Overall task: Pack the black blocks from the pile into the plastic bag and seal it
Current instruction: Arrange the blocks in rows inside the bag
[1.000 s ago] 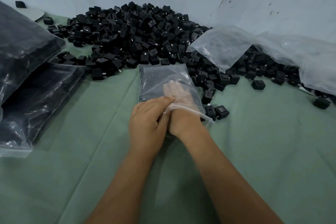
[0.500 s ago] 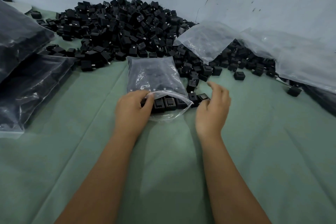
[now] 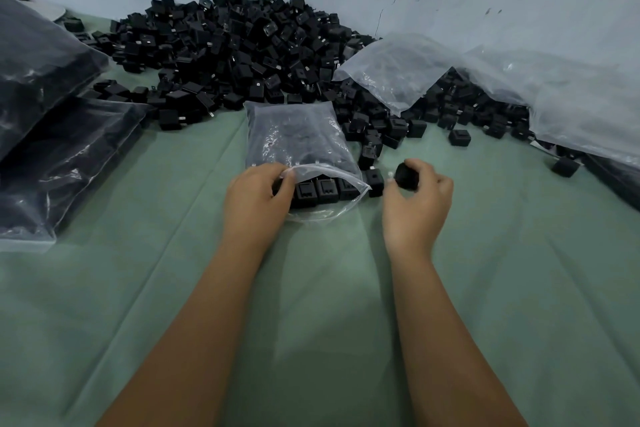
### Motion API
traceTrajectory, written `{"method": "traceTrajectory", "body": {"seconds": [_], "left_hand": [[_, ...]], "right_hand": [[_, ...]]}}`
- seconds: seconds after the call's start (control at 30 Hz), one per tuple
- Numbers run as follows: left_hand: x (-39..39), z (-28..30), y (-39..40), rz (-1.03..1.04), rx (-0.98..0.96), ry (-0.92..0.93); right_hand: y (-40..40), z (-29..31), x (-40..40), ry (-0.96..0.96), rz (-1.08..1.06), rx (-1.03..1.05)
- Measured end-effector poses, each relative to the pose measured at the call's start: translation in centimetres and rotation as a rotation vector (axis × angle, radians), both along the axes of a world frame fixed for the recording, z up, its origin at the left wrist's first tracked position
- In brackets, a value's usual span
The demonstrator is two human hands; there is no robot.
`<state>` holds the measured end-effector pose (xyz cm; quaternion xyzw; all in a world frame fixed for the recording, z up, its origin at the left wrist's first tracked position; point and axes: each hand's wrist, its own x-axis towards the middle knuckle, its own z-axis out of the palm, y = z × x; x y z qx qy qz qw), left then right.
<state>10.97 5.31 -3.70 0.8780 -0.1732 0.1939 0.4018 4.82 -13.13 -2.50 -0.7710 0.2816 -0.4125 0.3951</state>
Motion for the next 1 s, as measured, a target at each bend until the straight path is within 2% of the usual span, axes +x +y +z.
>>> {"method": "traceTrajectory", "body": {"seconds": [0.07, 0.13, 0.2, 0.3, 0.43, 0.63, 0.77, 1.0], "left_hand": [[0.1, 0.0, -0.1, 0.013, 0.001, 0.007], [0.1, 0.1, -0.2, 0.027, -0.005, 0.020], [0.1, 0.2, -0.2, 0.026, -0.050, 0.047], [-0.3, 0.5, 0.0, -0.012, -0.260, 0.157], [-0.8, 0.8, 0.0, -0.060, -0.369, 0.176], [-0.8, 0.8, 0.1, -0.091, -0.335, 0.165], [-1.0, 1.1, 0.0, -0.105, -0.176, 0.110], [-0.8, 0.8, 0.0, -0.086, -0.249, 0.130]], "right_hand": [[0.9, 0.6, -0.5, -0.145, 0.100, -0.164], [2.3, 0.5, -0.7, -0.177, 0.252, -0.374], [4.0, 0.4, -0.9, -0.134, 0.431, -0.413], [5.5, -0.1, -0.9, -0.059, 0.569, -0.464], [5.2, -0.4, -0.5, -0.022, 0.540, -0.571], [5.0, -0.3, -0.5, 0.069, 0.324, -0.621], [5.3, -0.1, -1.0, 0.064, 0.425, -0.572], [5.2, -0.2, -1.0, 0.145, 0.456, -0.602]]}}
